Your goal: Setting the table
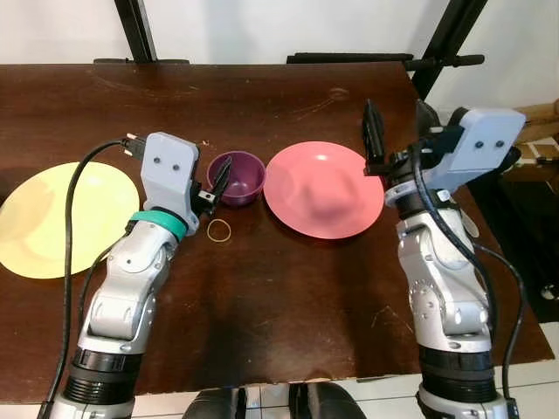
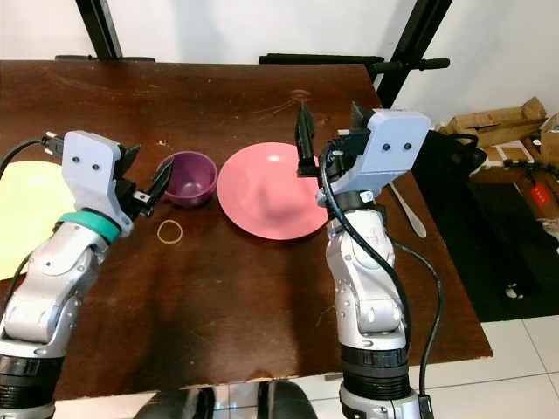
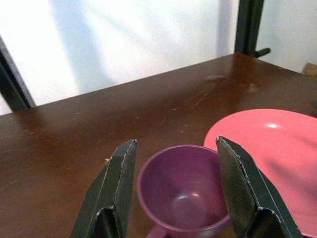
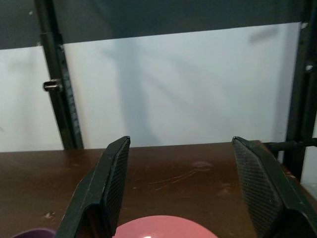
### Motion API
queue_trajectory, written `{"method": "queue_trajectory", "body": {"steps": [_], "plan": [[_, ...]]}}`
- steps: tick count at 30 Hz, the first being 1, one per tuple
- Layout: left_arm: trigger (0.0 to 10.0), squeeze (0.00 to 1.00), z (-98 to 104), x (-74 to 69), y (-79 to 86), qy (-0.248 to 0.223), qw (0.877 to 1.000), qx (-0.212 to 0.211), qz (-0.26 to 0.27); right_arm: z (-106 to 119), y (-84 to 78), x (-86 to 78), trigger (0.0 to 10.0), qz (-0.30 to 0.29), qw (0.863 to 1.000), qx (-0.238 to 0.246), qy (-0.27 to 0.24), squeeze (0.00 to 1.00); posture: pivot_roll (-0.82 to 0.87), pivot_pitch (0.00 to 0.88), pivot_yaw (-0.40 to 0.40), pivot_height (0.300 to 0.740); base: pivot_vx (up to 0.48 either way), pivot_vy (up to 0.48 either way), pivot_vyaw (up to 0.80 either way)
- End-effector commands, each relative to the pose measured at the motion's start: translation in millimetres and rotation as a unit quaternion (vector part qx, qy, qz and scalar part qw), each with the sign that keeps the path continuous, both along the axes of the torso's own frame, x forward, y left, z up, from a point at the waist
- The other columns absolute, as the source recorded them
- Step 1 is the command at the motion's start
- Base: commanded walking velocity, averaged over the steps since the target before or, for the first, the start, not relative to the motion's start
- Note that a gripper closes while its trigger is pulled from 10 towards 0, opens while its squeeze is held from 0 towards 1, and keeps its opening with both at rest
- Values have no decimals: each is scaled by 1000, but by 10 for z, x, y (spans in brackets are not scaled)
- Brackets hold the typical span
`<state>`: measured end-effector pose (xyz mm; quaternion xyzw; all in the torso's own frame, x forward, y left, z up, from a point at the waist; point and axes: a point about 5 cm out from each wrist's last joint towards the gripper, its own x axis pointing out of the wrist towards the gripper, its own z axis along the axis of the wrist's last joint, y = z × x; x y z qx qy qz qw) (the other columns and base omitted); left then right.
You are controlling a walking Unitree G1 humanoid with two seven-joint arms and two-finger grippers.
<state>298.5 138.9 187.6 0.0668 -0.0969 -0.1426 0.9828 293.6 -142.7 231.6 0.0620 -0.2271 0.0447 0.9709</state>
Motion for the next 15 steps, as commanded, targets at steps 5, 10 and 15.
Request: {"method": "queue_trajectory", "body": {"steps": [5,10,15], "plan": [[10000,0,-46,67,-83,-2,1000,-5,5,-107,-110,5,10000,-30,999,10,15,0,4,0,56,740,0,0,0],[10000,0,-51,119,-121,-10,1000,-13,6,-172,-146,5,10000,-45,999,13,21,0,1,0,60,740,0,0,0],[10000,0,-7,214,-113,-20,1000,-14,11,-140,-141,31,10000,-48,999,9,17,0,2,0,65,740,0,0,0]]}}
